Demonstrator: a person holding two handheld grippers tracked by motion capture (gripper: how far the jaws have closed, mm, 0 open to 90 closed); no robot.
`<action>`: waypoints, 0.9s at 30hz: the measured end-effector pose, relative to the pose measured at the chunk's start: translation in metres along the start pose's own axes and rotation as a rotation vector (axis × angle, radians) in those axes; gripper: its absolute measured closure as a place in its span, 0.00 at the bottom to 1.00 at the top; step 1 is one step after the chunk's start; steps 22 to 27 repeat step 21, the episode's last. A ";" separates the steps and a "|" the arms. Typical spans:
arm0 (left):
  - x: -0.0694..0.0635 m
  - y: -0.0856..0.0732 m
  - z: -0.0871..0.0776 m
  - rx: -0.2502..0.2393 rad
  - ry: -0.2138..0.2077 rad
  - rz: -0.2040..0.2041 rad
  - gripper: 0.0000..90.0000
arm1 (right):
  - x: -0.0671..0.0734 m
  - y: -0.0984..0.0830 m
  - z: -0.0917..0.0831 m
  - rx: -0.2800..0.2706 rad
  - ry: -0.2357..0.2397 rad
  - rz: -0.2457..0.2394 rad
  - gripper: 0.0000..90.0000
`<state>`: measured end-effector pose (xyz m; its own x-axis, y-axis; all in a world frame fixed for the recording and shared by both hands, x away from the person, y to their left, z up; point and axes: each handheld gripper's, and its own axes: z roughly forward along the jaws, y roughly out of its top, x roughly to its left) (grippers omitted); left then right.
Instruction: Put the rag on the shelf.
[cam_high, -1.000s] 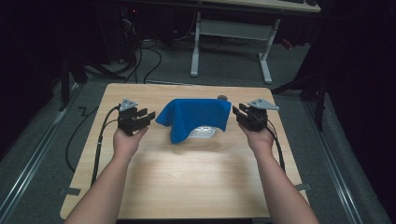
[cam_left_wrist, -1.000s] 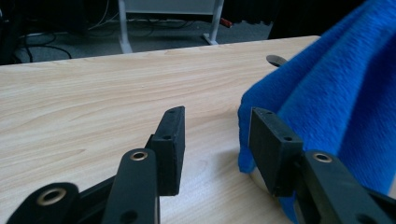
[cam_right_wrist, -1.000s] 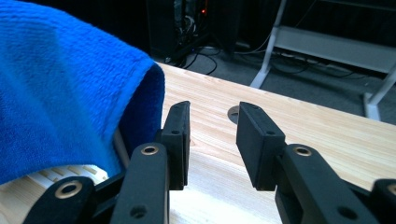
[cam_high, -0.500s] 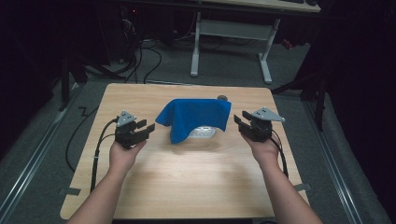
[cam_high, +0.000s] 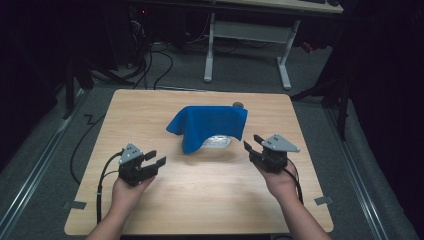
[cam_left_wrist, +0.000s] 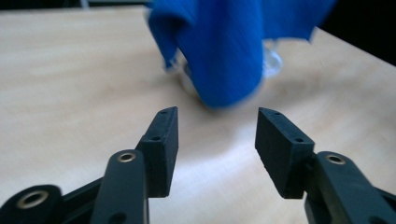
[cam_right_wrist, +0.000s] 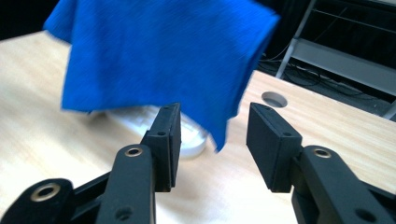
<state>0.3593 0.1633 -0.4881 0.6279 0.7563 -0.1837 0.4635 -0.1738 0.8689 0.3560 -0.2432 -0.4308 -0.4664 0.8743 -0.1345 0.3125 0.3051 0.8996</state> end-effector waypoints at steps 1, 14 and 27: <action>-0.004 -0.006 -0.001 0.012 -0.015 -0.003 0.52 | 0.011 -0.008 -0.006 0.007 0.011 -0.005 0.59; -0.065 -0.062 0.000 0.193 -0.083 0.088 0.48 | 0.062 -0.089 -0.022 0.123 0.055 0.048 0.49; -0.056 -0.061 0.002 0.178 -0.081 0.053 0.48 | 0.058 -0.090 -0.017 0.110 0.064 0.049 0.49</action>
